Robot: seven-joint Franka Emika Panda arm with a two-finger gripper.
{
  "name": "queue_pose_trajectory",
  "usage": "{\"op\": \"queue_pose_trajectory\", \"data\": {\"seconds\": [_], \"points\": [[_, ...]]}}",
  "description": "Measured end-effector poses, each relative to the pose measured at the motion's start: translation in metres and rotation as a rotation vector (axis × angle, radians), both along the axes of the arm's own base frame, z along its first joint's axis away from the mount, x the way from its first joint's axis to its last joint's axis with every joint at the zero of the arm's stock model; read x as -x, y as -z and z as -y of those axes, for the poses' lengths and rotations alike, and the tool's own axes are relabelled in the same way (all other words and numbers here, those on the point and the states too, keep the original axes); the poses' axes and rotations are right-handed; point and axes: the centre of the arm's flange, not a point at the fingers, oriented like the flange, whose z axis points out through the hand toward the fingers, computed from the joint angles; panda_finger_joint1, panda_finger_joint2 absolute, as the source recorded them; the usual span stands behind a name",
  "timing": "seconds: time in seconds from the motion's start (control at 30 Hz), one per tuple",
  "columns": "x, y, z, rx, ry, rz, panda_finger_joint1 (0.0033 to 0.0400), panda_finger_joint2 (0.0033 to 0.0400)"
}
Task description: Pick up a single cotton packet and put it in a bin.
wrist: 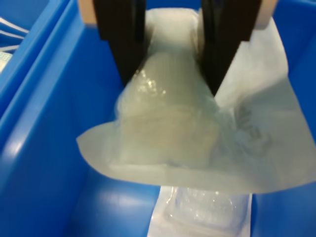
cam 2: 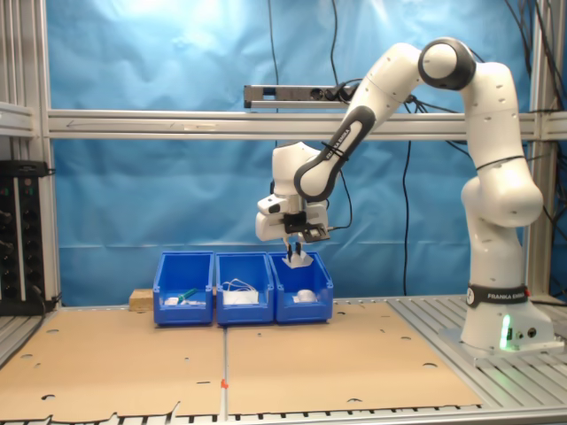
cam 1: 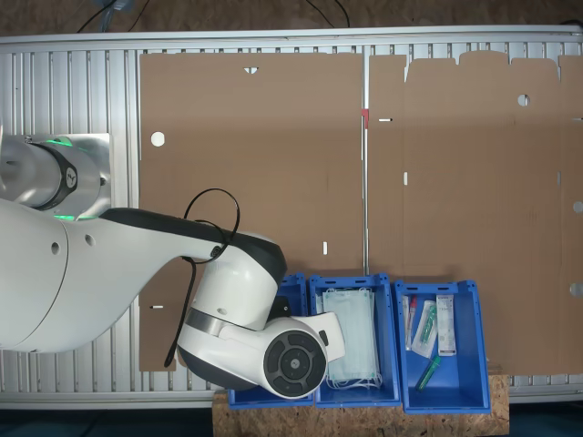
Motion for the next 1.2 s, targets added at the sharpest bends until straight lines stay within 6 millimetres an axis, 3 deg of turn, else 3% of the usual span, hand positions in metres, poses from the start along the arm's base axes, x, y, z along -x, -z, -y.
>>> {"op": "queue_pose_trajectory", "data": {"seconds": [0.9, 0.93, 1.2], "points": [[0.0006, -0.0024, 0.0055, 0.002, -0.106, -0.001, 0.0076, 0.0076], [0.0005, -0.0025, 0.0056, 0.003, -0.107, -0.001, 0.0111, 0.0111], [0.0000, -0.0029, 0.0057, 0.004, -0.123, 0.000, 0.0111, 0.0111]]}}
